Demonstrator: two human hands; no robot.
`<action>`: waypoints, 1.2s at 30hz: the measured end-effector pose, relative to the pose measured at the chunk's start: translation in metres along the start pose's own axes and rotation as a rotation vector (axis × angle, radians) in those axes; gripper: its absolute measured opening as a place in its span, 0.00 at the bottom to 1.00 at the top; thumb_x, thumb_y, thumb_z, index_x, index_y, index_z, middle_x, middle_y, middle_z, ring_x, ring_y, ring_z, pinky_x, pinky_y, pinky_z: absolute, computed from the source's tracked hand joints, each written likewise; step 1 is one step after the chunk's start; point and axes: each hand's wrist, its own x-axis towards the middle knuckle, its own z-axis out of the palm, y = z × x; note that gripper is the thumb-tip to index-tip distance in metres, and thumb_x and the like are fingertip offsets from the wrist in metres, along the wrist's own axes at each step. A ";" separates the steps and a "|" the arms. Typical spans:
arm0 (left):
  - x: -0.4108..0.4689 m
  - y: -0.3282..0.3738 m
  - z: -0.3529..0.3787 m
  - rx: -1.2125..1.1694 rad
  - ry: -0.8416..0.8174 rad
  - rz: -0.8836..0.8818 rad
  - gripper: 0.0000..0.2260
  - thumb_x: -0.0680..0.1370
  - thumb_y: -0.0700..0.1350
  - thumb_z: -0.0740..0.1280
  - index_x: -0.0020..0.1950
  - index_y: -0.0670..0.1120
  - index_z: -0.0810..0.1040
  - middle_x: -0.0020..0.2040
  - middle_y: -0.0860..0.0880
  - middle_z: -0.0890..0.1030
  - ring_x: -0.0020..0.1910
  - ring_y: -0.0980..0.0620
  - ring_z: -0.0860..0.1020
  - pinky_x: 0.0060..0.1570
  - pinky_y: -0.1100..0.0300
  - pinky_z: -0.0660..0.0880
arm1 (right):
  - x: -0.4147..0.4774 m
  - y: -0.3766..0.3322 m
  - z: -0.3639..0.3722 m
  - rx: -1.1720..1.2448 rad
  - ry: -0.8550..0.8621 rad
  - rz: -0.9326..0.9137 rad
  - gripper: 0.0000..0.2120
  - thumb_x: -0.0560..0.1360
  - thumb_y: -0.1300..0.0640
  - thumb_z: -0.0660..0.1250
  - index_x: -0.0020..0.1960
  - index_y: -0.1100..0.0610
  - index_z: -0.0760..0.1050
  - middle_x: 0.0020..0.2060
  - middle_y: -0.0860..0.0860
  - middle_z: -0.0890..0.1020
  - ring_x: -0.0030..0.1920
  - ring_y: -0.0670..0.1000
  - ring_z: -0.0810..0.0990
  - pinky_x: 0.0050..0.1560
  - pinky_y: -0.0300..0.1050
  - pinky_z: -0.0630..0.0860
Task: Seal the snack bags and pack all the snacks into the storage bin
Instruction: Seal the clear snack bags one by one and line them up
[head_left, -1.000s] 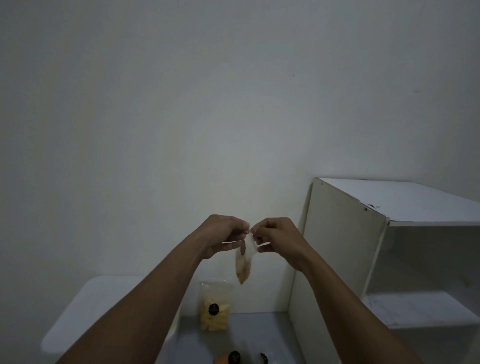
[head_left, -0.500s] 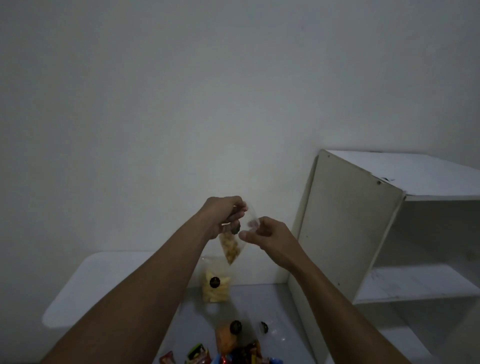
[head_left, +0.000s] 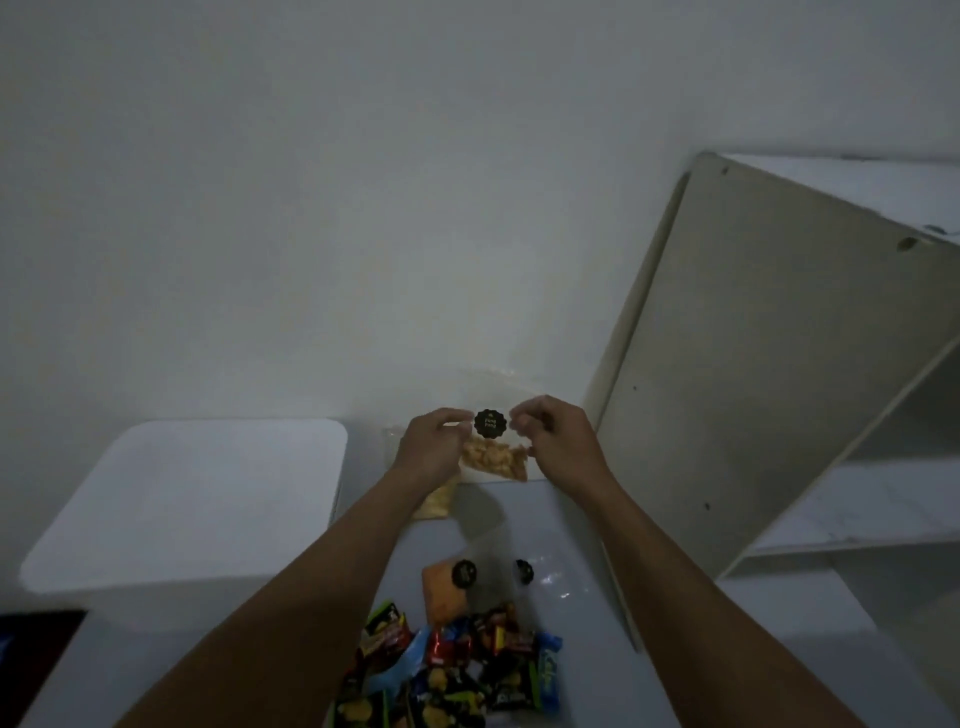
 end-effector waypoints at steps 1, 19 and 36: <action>0.008 -0.010 0.007 -0.006 0.013 -0.020 0.06 0.77 0.45 0.67 0.48 0.54 0.84 0.53 0.47 0.84 0.50 0.46 0.82 0.53 0.43 0.80 | 0.007 0.012 0.003 0.012 0.003 0.015 0.08 0.78 0.62 0.64 0.47 0.51 0.80 0.43 0.48 0.84 0.47 0.49 0.83 0.52 0.56 0.81; 0.123 -0.152 0.120 0.151 0.169 -0.236 0.10 0.81 0.43 0.65 0.58 0.44 0.83 0.58 0.45 0.83 0.58 0.47 0.79 0.58 0.58 0.74 | 0.081 0.186 0.068 -0.125 0.013 0.349 0.10 0.81 0.62 0.58 0.58 0.59 0.77 0.45 0.50 0.78 0.46 0.48 0.77 0.35 0.26 0.68; 0.077 -0.163 0.074 0.446 -0.141 -0.130 0.16 0.76 0.35 0.61 0.59 0.45 0.83 0.61 0.45 0.81 0.59 0.48 0.79 0.57 0.57 0.76 | 0.009 0.158 0.068 -0.226 -0.254 0.425 0.24 0.75 0.41 0.66 0.66 0.53 0.71 0.58 0.51 0.79 0.52 0.51 0.79 0.48 0.43 0.75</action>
